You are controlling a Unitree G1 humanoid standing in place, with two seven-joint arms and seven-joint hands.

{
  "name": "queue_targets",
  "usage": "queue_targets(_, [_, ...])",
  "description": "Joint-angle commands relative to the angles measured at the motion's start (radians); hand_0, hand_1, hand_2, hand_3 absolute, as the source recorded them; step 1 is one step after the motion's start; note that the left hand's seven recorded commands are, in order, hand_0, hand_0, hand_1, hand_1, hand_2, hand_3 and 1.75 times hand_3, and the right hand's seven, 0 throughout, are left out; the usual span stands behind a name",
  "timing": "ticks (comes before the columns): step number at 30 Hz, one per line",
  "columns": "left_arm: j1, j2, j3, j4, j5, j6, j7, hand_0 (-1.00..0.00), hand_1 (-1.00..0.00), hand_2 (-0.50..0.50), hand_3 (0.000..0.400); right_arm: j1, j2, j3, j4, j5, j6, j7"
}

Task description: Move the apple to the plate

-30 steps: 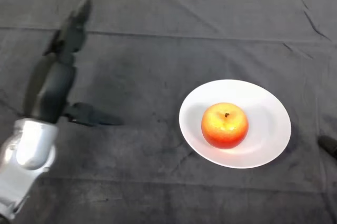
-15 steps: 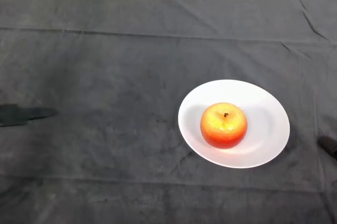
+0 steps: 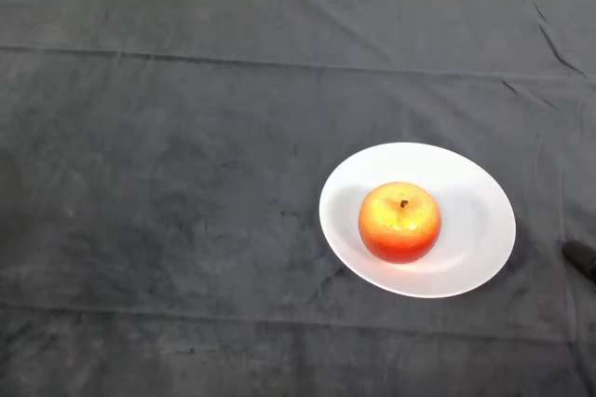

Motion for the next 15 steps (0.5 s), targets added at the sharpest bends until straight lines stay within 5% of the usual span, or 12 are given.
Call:
queue_targets(1, [-0.051, 0.056, 0.044, 0.04, -0.007, -0.03, 0.021, 0.0, 0.0, 0.0, 0.0, 0.01, -0.016, -0.0097, -0.011, 0.0055, 0.003, 0.0053])
queue_targets(15, [-0.11, 0.05, 0.068, 0.164, 0.018, -0.077, 0.015, 0.0, 0.0, 0.0, 0.0, 0.008, -0.017, -0.0092, -0.006, 0.0046, 0.003, 0.0091])
